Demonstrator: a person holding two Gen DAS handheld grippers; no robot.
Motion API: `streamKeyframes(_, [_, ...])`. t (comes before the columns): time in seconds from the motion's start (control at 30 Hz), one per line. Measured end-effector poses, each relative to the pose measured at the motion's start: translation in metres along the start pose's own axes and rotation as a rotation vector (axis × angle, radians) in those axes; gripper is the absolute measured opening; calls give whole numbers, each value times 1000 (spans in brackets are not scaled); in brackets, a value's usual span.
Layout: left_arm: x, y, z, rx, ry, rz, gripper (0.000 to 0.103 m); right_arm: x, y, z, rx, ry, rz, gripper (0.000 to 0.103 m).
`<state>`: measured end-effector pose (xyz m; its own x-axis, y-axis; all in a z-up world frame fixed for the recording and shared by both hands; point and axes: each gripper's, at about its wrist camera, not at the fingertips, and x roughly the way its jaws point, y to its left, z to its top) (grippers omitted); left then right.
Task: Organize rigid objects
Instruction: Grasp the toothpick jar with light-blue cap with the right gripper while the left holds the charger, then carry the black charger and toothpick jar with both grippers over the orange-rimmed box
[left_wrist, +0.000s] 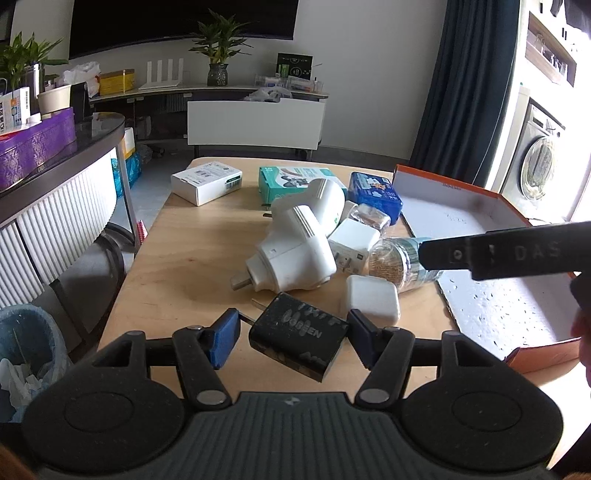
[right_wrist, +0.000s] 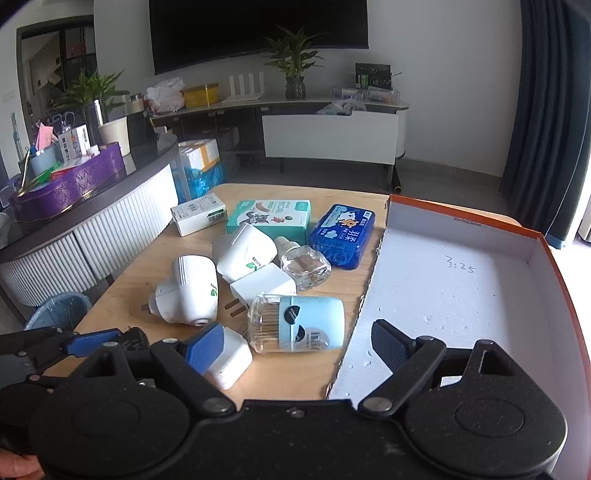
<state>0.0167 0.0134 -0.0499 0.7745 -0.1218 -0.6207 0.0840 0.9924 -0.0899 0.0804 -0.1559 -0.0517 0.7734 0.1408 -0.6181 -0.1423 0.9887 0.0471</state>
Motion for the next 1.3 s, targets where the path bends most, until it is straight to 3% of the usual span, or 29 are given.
streamKeyframes(0.13, [0,5,3,-25,-7,-11,64,30,1,17,3,79,6,102])
streamKeyframes(0.27, [0,7,5,-41,-12,-11,64,57,5,23,-53,140,-42,102])
streamKeyframes(0.47, [0,9,9,-53,-12,-13,64,85,0,24,-28,186,-43,102])
streamKeyframes(0.53, [0,8,12,-50,-14,-14,64,87,-4,25,-10,196,-15,92])
streamKeyframes(0.67, [-1,7,20,-47,-21,-13,64,81,-8,26,6,193,-25,91])
streamKeyframes(1.3, [6,-26,66,-3,-24,-65,64,-13,-50,33,101,14,-97,91])
